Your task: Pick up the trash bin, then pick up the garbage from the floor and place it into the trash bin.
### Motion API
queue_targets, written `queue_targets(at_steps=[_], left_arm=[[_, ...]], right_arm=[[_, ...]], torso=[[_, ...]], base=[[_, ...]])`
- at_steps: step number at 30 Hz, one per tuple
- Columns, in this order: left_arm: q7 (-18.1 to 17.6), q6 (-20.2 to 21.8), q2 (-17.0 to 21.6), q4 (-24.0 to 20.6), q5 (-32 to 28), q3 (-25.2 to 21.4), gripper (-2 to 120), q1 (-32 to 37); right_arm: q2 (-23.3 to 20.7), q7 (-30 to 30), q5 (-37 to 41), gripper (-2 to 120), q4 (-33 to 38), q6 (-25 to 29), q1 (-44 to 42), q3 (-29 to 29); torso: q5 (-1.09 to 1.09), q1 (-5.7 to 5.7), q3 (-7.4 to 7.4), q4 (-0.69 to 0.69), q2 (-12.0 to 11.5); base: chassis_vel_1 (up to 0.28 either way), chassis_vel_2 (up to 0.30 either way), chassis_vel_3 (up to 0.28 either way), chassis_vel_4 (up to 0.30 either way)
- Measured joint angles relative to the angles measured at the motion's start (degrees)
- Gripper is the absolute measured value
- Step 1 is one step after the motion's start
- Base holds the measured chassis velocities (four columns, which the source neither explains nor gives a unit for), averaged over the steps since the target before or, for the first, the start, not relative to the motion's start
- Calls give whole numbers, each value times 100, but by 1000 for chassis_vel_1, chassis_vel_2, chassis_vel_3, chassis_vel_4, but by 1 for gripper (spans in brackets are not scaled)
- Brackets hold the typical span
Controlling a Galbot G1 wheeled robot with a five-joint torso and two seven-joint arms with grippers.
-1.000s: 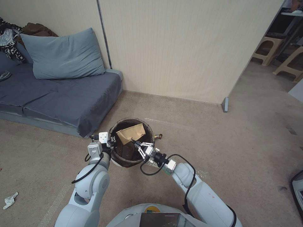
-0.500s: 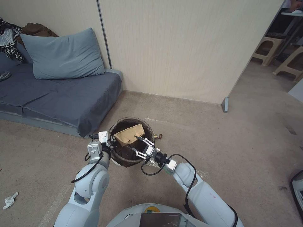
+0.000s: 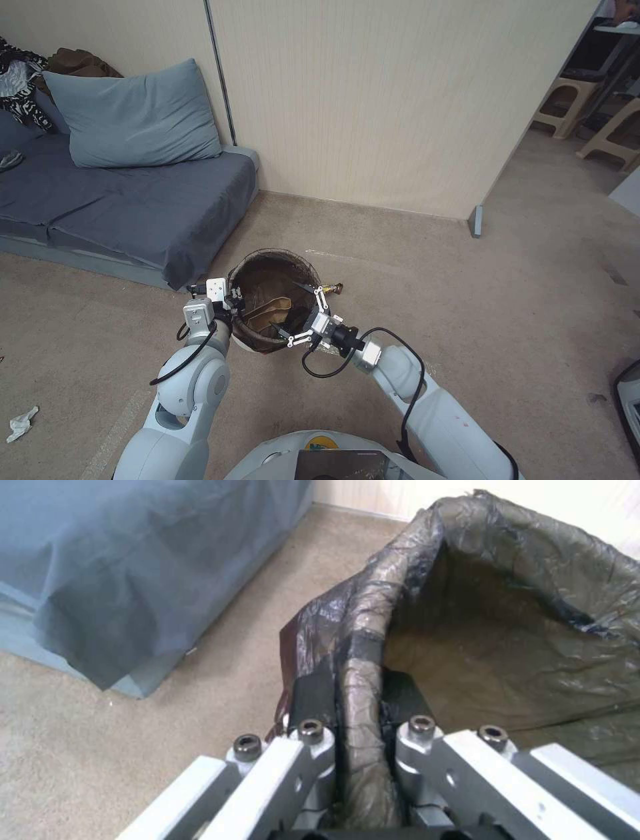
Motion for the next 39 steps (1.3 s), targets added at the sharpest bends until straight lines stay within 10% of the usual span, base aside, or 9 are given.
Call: queue_targets(at_steps=[19, 39], left_arm=[[32, -78, -10, 64, -9, -266, 5, 23], [24, -184, -103, -46, 117, -418, 5, 129]], right_arm=[[670, 1570, 514, 100, 1396, -289, -1366, 2565], [1039, 1755, 346, 100, 448, 90, -1457, 2720]], torso=[[-1, 0, 0, 0, 0], [-1, 0, 0, 1, 0]], base=[[0, 0, 0, 0], [0, 0, 0, 0]])
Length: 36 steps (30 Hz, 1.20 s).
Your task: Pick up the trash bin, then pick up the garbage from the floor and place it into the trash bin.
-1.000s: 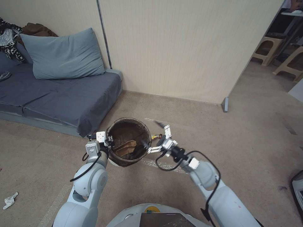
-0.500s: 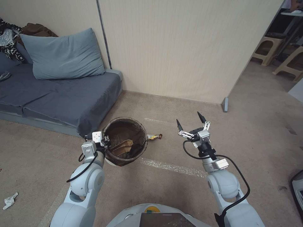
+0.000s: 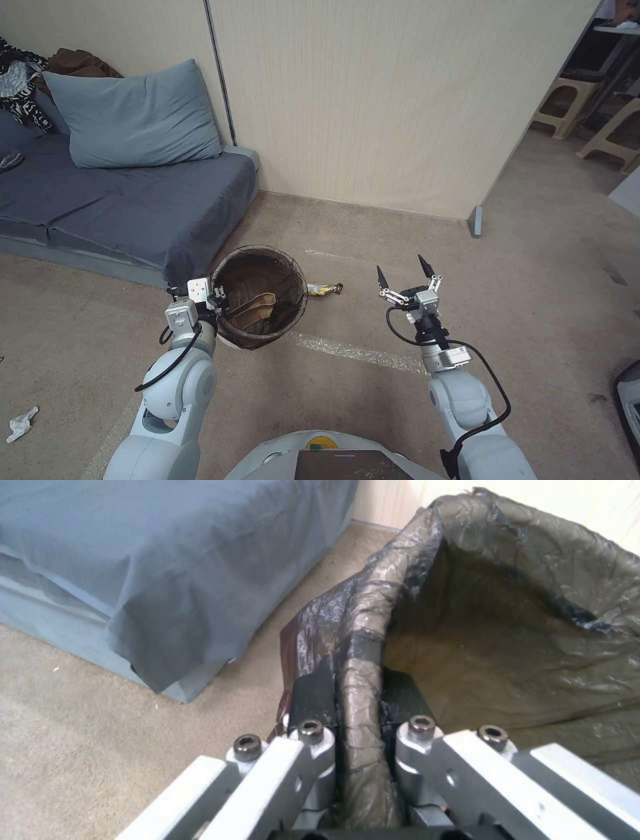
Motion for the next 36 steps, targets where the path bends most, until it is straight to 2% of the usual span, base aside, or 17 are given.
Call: queue_targets(at_steps=[3, 7, 18, 22, 29, 34, 36], left_arm=[[-2, -4, -46, -28, 27, 14, 5, 20], [-5, -9, -55, -28, 52, 27, 5, 24], [-6, -10, -65, -28, 59, 24, 5, 26], [-7, -12, -66, -6, 59, 25, 5, 9], [-9, -13, -80, 14, 68, 47, 5, 7], [-12, -12, -57, -23, 65, 37, 5, 1], [-17, -12, -58, -52, 70, 21, 5, -1]], right_arm=[[111, 207, 119, 100, -169, 294, 99, -74], [156, 248, 117, 100, -200, 395, 127, -96], [216, -16, 218, 99, -241, 411, 177, -158], [214, -128, 159, 100, -269, 622, 208, -169], [84, -300, -11, 100, -435, 951, 357, -205], [-86, -401, -48, 100, -667, 953, 577, -261], [-263, -695, -95, 100, -940, 859, 836, -296]], torso=[[0, 0, 0, 0, 0], [0, 0, 0, 0, 0], [0, 0, 0, -1, 0], [0, 0, 0, -1, 0], [0, 1, 1, 0, 0], [0, 0, 0, -1, 0], [0, 0, 0, 0, 0]], base=[[0, 0, 0, 0], [0, 0, 0, 0], [-4, 2, 6, -4], [-68, 87, 87, -80], [-50, 57, 65, -56], [0, 0, 0, 0], [0, 0, 0, 0]])
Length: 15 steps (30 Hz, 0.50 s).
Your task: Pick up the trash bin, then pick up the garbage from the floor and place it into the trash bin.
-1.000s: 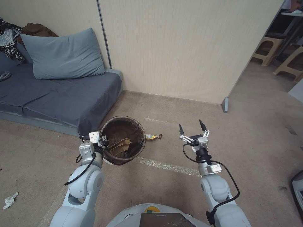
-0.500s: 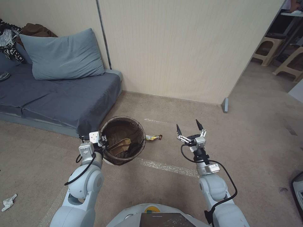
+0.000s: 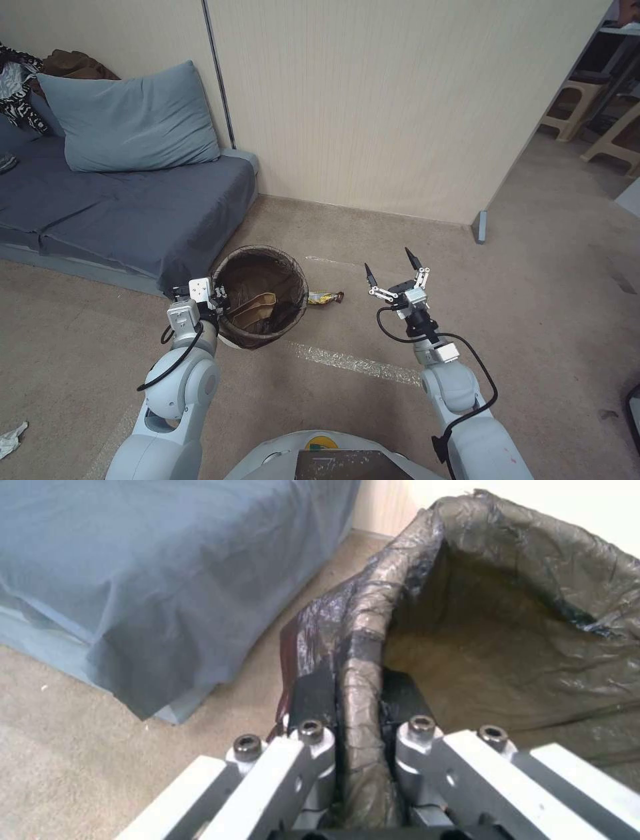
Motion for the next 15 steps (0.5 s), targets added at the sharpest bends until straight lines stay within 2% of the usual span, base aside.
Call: queue_targets(at_steps=[1, 3, 5, 6, 7, 8, 9, 10, 15], left_arm=[[0, 0, 0, 0, 0, 0, 5, 0], [-6, -2, -7, -41, 28, -23, 5, -3], [-7, -2, -7, -48, 32, -28, 5, -5], [-9, -2, -8, -58, 40, -34, 5, -7], [-11, -2, -10, -73, 52, -45, 5, -8], [-12, -2, -12, -83, 55, -56, 5, -6], [-12, -2, -12, -83, 55, -56, 5, -6], [-13, -4, -14, -103, 58, -72, 5, -2], [-13, -8, 11, -124, 58, -99, 5, -15]], right_arm=[[0, 0, 0, 100, 0, 0, 0, 0], [-315, -603, -119, 100, -482, -332, 437, -149], [-392, -761, -155, 100, -600, -408, 549, -191], [-505, -1028, -213, 100, -798, -499, 746, -261], [-723, -1549, -358, 100, -1206, -643, 1173, -428], [-804, -1736, -402, 100, -1392, -693, 1358, -537], [-804, -1736, -402, 100, -1392, -693, 1358, -537], [-952, -2033, -464, 100, -1760, -775, 1727, -809], [-1048, -2482, -658, 100, -2433, -891, 2358, -1366]], torso=[[0, 0, 0, 0, 0], [2, 0, 0, 1, 0], [2, 0, 0, 0, 0], [2, 0, 0, 0, 0], [1, 0, 1, 2, 0], [0, 0, 0, -2, 0], [0, 0, 0, -2, 0], [2, 0, 1, 1, 0], [1, 0, 1, 1, 0]], base=[[0, 0, 0, 0], [0, 0, 0, 0], [0, 0, 0, 0], [0, 0, 0, 0], [0, 0, 0, 0], [0, 0, 0, 0], [0, 0, 0, 0], [0, 0, 0, 0], [0, 0, 0, 0]])
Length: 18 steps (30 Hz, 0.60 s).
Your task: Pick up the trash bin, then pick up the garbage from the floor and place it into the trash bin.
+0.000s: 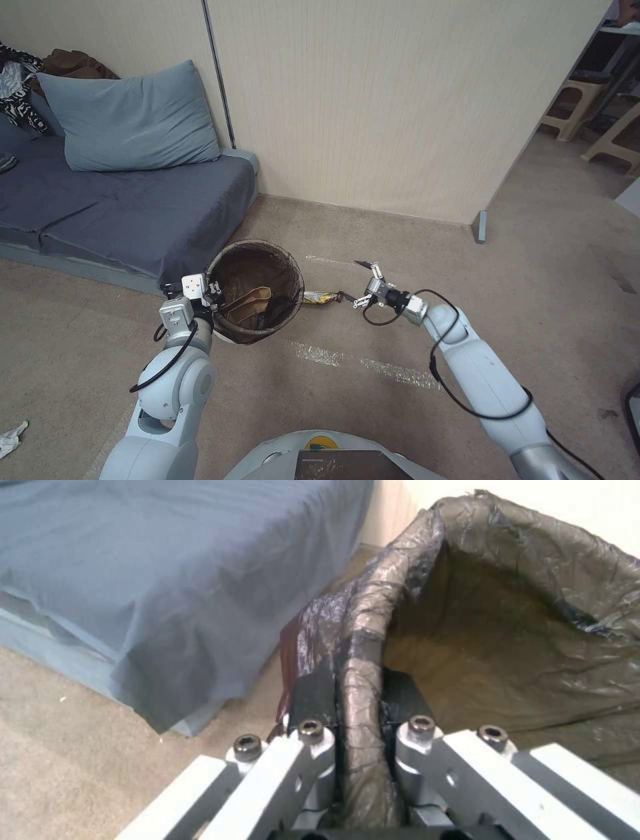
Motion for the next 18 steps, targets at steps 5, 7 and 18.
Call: queue_targets(at_steps=[5, 7, 18], left_arm=[[-4, 0, 8, -1, -1, -32, 5, -45], [-4, 1, 5, -1, -1, -34, 5, -48], [-5, 2, -63, 17, 70, -21, 5, -21]], right_arm=[[136, -527, -367, 100, -559, -188, 493, -386], [179, -661, -475, 100, -669, -239, 605, -476], [703, -1266, -1173, 100, -1731, -233, 1522, -1161]], torso=[[1, 0, 0, -1, 0], [1, 0, 0, 0, 0], [-1, 0, 0, 0, 0]], base=[[0, 0, 0, 0], [0, 0, 0, 0], [0, 0, 0, 0]])
